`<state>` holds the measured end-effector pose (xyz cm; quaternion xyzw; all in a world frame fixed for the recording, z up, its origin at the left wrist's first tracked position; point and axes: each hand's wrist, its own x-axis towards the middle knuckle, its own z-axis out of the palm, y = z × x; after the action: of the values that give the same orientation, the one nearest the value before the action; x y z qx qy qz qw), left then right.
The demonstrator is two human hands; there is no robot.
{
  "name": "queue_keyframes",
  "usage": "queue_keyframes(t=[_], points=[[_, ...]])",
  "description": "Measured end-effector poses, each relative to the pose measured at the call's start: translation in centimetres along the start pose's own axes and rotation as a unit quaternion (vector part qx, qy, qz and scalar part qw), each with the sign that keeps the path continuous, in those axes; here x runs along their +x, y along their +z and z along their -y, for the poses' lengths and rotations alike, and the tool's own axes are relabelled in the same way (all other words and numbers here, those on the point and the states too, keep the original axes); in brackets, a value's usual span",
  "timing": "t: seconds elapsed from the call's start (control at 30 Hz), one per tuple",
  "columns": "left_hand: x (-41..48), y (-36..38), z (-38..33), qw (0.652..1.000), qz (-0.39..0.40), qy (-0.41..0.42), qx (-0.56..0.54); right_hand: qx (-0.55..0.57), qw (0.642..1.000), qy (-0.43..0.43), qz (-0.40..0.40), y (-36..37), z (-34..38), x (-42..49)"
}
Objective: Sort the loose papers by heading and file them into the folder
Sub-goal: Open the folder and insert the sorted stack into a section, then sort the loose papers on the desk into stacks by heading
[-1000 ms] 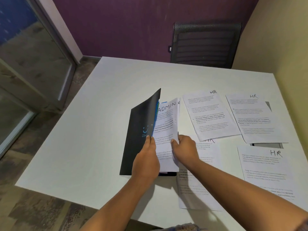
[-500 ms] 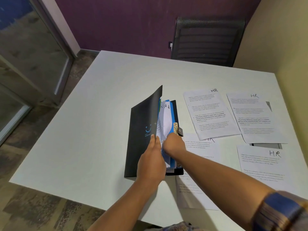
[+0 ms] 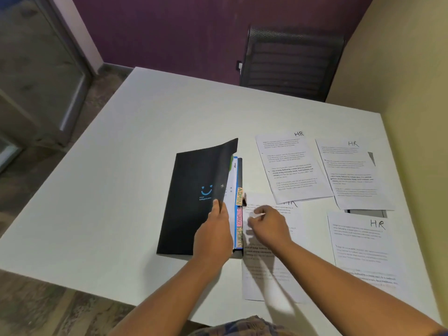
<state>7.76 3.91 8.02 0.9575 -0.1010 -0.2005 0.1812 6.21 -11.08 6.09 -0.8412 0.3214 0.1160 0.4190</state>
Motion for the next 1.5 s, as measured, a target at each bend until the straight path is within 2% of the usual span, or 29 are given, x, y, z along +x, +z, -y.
queue_keyframes(t=[0.17, 0.33, 0.4, 0.57, 0.8, 0.9, 1.0, 1.1, 1.2, 1.4, 1.5], points=[[1.2, 2.3, 0.8, 0.998, 0.045, 0.016, 0.034, -0.015, 1.0, 0.017, 0.013, -3.2, -5.1, -1.8], [1.5, 5.5, 3.8, 0.986, 0.148, -0.026, 0.072, -0.023, 0.998, 0.063, 0.003, -5.8, -9.2, -3.8], [1.6, 6.3, 4.7, 0.983, 0.162, -0.027, 0.082, -0.033, 0.997, 0.069, 0.002, -6.5, -10.4, -4.6], [1.4, 7.5, 5.2, 0.987, 0.131, -0.018, 0.086, -0.048, 0.996, 0.074, -0.002, -7.3, -12.8, -6.3], [1.0, 7.8, 5.3, 0.99, 0.116, -0.031, 0.079, -0.012, 0.995, 0.095, -0.002, -7.9, -15.5, -7.5], [1.0, 8.1, 4.1, 0.991, 0.086, -0.027, 0.097, -0.002, 0.994, 0.106, -0.007, -9.2, -16.8, -7.6], [0.1, 8.7, 2.8, 0.997, 0.039, -0.012, 0.07, -0.015, 0.995, 0.099, -0.008, -10.5, -18.9, -7.7], [-1.5, 9.7, 2.5, 0.999, -0.008, -0.03, 0.011, -0.053, 0.995, 0.089, -0.002, -11.7, -20.5, -7.2], [-2.1, 10.1, 0.7, 0.997, -0.042, -0.044, -0.049, -0.059, 0.993, 0.095, -0.041, -13.9, -22.6, -5.9], [-2.2, 11.5, -3.8, 0.991, -0.023, -0.122, -0.048, -0.033, 0.981, 0.136, -0.137, -17.3, -27.4, -5.5], [-1.7, 12.1, -5.4, 0.984, -0.007, -0.164, -0.069, -0.053, 0.977, 0.155, -0.137, -18.4, -29.5, -4.9]])
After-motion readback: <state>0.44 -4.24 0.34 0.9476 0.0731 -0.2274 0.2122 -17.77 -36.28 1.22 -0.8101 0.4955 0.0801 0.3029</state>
